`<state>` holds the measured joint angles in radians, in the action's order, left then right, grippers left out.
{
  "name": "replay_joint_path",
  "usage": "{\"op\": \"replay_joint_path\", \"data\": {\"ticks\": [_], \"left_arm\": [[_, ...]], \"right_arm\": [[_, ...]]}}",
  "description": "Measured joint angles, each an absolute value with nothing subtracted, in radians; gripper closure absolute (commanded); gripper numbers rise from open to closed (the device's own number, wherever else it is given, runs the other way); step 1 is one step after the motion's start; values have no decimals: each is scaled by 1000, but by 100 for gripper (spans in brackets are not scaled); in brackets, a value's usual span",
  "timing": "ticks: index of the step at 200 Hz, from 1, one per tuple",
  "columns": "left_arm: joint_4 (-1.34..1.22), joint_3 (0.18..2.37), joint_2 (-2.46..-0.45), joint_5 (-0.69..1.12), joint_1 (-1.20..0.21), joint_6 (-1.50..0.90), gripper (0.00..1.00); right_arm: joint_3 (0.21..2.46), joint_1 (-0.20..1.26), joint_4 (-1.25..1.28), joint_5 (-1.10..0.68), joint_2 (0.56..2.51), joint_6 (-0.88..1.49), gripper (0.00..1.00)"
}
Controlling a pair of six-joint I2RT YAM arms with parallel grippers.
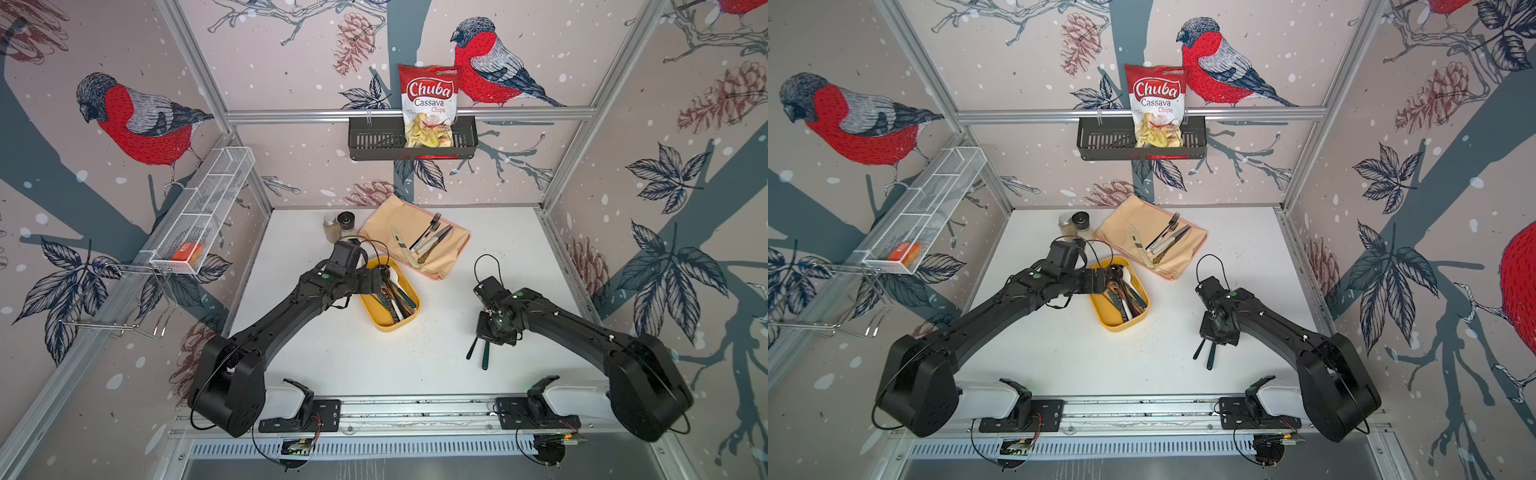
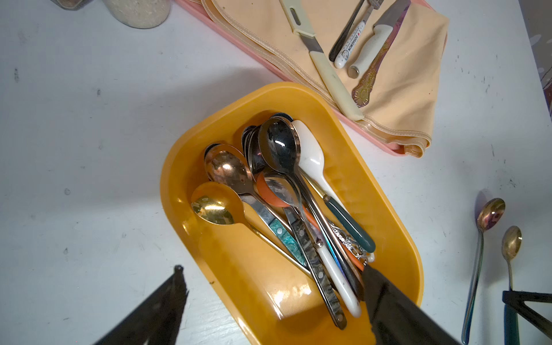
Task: Put the spoon into the storage box
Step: Pick up the spoon from the center of the board, then place the spoon in the storage box.
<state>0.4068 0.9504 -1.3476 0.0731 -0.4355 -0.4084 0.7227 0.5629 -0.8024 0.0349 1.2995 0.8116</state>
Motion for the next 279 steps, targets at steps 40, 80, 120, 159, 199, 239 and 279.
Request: {"op": "replay_joint_path", "data": {"ticks": [40,80,120,159,199,239,279], "left_arm": [[392,888,-1308,123,-336,-449,6],[355,803,-1267,193,-247,-505,6],[316,716,-1249,241,-203,-554,6],[272,610,-1195,288,-167,-627,6],[249,544,-1147,299,-144,-659,6],[248,518,-1113,307,-133,-683,6],[250,523,-1111,302,-130,-682,6]], "right_arm": [[809,578,-871,71,1300,787,97],[1003,638,-925,115,1388,756,97],[1229,697,-928,134,1551,689,98],[1475,742,-931,131,1745,595,99],[1693,765,-936,104,1902,495,98],[1960,829,-951,60,2099,403,98],[2131,864,-977,40,2252,340,98]]}}
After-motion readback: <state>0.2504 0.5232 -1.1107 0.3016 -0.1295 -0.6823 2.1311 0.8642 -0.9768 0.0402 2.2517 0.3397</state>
